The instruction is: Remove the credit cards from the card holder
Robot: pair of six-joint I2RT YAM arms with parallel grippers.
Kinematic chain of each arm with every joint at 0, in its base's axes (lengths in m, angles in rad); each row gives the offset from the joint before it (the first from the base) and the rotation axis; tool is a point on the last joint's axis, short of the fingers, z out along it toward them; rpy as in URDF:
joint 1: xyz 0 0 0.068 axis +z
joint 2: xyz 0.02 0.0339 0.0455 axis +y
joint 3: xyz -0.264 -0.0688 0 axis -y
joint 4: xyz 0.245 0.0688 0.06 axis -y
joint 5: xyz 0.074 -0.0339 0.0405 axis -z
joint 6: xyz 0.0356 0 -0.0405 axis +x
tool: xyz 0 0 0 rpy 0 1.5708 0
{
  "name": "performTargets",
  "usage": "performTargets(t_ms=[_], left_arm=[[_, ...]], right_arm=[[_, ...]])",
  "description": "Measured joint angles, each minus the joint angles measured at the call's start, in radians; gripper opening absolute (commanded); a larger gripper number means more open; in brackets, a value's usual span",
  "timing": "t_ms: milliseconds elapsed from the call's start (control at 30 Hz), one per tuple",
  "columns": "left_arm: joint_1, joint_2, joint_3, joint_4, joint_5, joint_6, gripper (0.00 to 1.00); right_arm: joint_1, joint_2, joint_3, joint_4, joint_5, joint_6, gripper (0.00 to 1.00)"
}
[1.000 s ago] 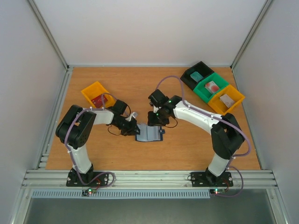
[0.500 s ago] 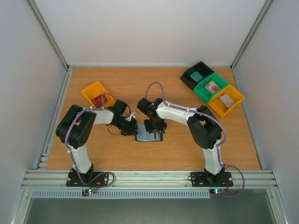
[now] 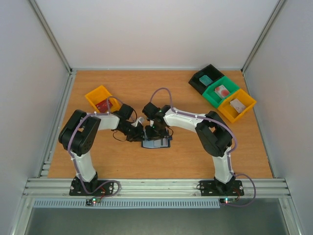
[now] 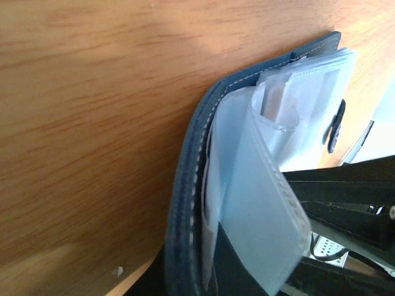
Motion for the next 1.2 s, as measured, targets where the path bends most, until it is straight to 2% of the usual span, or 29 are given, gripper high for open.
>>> performTargets(t_ms=[167,333,400,667,1000,1200], left_arm=[[0.002,0.000,0.008,-0.014,-0.002,0.007,0.27],[0.029,-0.018,0.037,-0.056,-0.005,0.041,0.54],[0.050,-0.036,0.039,-0.072,-0.010,0.058,0.60],[0.146,-0.097,0.034,-0.084,-0.025,0.097,0.73],[0.185,-0.106,0.015,-0.047,-0.066,0.072,0.88],[0.204,-0.108,0.013,-0.023,-0.062,0.055,0.91]], right_arm=[[-0.047,-0.031,-0.078,0.102,-0.115,0.045,0.30],[-0.087,-0.079,-0.117,0.147,-0.154,0.079,0.30],[-0.089,-0.089,-0.120,0.157,-0.154,0.082,0.30],[-0.067,-0.077,-0.123,0.235,-0.197,0.089,0.29],[-0.061,0.061,0.011,0.224,-0.231,0.106,0.28],[-0.057,0.086,0.056,0.195,-0.234,0.107,0.30]])
